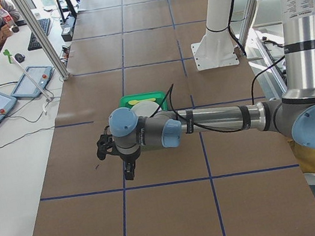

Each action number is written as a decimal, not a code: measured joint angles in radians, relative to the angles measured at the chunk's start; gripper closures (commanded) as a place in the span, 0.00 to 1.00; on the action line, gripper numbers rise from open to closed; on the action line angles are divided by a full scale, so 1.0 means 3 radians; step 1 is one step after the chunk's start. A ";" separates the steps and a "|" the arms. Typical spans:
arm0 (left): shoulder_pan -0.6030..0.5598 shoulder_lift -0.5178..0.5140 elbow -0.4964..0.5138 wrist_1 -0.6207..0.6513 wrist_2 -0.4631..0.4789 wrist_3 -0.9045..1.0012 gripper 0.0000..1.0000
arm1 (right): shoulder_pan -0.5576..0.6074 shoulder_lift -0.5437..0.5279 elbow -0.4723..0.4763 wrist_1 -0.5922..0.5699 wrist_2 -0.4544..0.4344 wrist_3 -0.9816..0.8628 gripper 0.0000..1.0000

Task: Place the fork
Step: 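Move the left gripper over the white fork on the plate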

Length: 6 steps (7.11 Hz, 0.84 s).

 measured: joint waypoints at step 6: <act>0.1543 -0.0481 -0.0012 -0.0698 0.0479 -0.1770 0.22 | 0.0000 0.0000 0.0000 0.0000 0.0000 0.0000 0.00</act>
